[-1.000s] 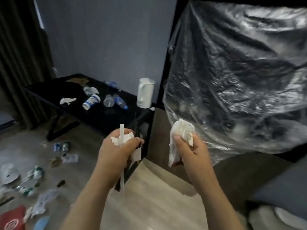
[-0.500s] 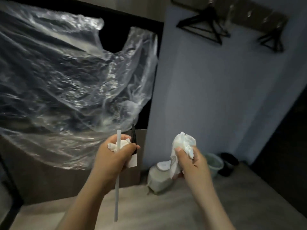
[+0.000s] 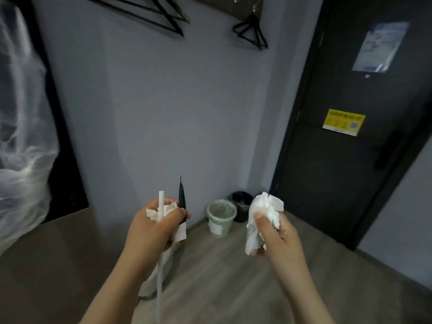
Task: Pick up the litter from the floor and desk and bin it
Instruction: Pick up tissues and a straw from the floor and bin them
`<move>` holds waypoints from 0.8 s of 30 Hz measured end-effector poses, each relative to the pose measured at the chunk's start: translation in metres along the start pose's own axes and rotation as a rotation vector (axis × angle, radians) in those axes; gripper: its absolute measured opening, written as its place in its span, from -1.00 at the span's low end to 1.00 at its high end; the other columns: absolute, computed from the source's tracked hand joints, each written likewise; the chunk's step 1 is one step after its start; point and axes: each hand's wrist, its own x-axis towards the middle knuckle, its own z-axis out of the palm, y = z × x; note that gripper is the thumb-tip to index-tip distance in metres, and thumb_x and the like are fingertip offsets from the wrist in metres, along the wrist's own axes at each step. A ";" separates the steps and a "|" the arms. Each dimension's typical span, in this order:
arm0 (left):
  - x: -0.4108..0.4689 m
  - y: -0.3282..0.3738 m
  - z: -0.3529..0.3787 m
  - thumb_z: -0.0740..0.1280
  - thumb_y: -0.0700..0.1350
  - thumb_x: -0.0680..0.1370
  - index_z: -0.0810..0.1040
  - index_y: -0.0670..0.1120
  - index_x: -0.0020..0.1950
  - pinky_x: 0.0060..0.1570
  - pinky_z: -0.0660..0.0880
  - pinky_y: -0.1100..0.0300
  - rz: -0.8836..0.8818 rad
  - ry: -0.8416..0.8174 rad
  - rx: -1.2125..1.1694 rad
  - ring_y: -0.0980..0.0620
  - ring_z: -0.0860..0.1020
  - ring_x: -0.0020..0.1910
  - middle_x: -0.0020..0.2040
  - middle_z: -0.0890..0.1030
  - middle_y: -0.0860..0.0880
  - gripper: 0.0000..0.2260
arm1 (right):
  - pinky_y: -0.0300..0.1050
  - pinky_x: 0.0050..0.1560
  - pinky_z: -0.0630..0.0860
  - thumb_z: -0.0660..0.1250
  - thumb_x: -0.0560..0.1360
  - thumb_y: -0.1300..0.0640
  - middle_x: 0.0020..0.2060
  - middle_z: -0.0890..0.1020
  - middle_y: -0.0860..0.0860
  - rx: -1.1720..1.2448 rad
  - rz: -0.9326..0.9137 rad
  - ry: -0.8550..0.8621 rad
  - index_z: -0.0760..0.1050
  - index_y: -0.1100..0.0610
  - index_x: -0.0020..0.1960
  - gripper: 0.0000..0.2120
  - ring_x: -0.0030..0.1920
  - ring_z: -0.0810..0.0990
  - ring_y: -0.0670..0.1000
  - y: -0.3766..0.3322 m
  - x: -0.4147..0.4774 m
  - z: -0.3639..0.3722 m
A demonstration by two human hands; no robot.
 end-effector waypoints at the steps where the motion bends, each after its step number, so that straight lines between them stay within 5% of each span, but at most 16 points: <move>1: 0.019 -0.003 0.005 0.42 -0.20 0.43 0.55 -0.17 -0.07 -0.29 0.40 0.06 0.005 -0.012 0.010 -0.05 0.47 -0.28 -0.07 0.59 -0.34 -0.87 | -0.19 -0.42 0.51 0.28 0.57 0.15 -0.26 0.61 0.06 0.001 0.011 0.016 0.57 0.17 -0.07 -0.87 -0.30 0.58 -0.08 0.005 0.014 0.003; 5: 0.102 -0.002 0.012 0.38 -0.21 0.46 0.56 -0.07 -0.15 -0.46 0.34 0.18 0.031 -0.088 0.018 -0.06 0.43 -0.36 -0.06 0.60 -0.33 -0.95 | -0.19 -0.41 0.53 0.27 0.58 0.14 -0.23 0.59 0.08 -0.013 0.038 0.091 0.56 0.16 -0.05 -0.87 -0.27 0.58 -0.05 0.015 0.077 0.031; 15: 0.303 -0.029 0.049 0.35 -0.26 0.47 0.55 -0.28 -0.09 -0.58 0.30 0.33 -0.010 -0.193 0.087 0.04 0.43 -0.43 -0.20 0.59 -0.32 -0.91 | -0.20 -0.42 0.53 0.26 0.58 0.15 -0.26 0.59 0.00 -0.079 0.064 0.193 0.58 0.10 0.02 -0.88 -0.32 0.59 -0.14 0.052 0.233 0.074; 20: 0.399 -0.056 0.101 0.36 -0.23 0.45 0.58 -0.24 -0.14 -0.59 0.29 0.32 -0.024 -0.153 0.167 0.12 0.42 -0.49 -0.23 0.62 -0.21 -0.92 | -0.15 -0.37 0.57 0.26 0.58 0.12 -0.16 0.61 0.08 -0.111 0.118 0.238 0.57 0.09 0.00 -0.88 -0.21 0.59 -0.05 0.095 0.332 0.063; 24: 0.468 -0.073 0.154 0.37 -0.23 0.44 0.59 -0.23 -0.21 -0.59 0.29 0.31 -0.001 -0.125 0.207 0.16 0.39 -0.55 -0.45 0.53 -0.02 -0.93 | -0.16 -0.40 0.55 0.28 0.58 0.13 -0.17 0.61 0.06 -0.098 0.145 0.229 0.56 0.04 -0.05 -0.91 -0.18 0.60 0.01 0.124 0.418 0.048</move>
